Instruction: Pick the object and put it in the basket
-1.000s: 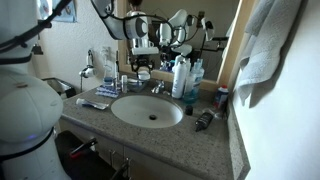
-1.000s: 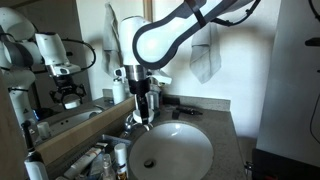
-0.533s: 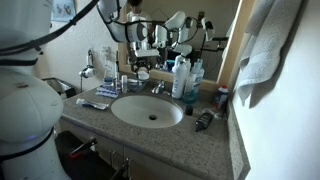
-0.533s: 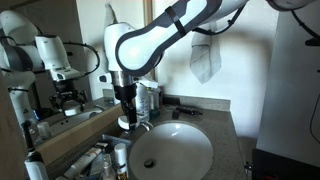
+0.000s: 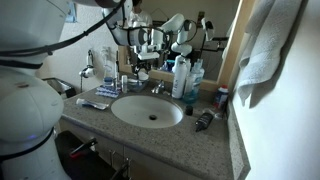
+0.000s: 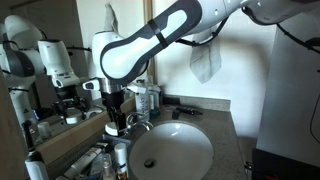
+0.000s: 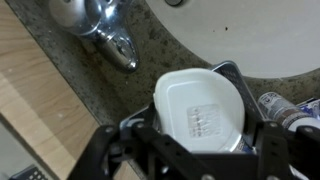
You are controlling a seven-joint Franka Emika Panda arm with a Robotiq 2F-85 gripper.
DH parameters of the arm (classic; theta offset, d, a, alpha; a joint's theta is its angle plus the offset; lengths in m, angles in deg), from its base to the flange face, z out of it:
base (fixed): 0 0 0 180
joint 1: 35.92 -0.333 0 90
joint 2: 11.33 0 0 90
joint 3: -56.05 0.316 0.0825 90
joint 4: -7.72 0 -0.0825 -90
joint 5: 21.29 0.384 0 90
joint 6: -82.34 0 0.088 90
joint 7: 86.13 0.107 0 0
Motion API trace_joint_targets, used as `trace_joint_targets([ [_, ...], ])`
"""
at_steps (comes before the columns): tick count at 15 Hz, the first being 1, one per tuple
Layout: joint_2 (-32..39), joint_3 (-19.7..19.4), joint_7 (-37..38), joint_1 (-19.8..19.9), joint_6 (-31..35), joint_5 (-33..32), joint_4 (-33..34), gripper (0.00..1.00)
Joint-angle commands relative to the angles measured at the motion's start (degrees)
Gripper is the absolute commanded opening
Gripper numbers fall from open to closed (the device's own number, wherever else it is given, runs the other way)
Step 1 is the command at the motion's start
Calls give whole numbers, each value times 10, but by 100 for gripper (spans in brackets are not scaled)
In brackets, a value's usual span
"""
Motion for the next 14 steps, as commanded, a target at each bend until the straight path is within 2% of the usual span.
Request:
trace_joint_targets([
  [1, 35, 5, -37, 3, -16, 6, 53, 52],
  [8, 70, 5, -68, 6, -39, 22, 99, 52],
  [9, 73, 4, -66, 7, -45, 23, 106, 94],
  [11, 79, 5, -66, 10, -59, 32, 118, 100],
  [14, 83, 4, -63, 12, -74, 41, 130, 100],
])
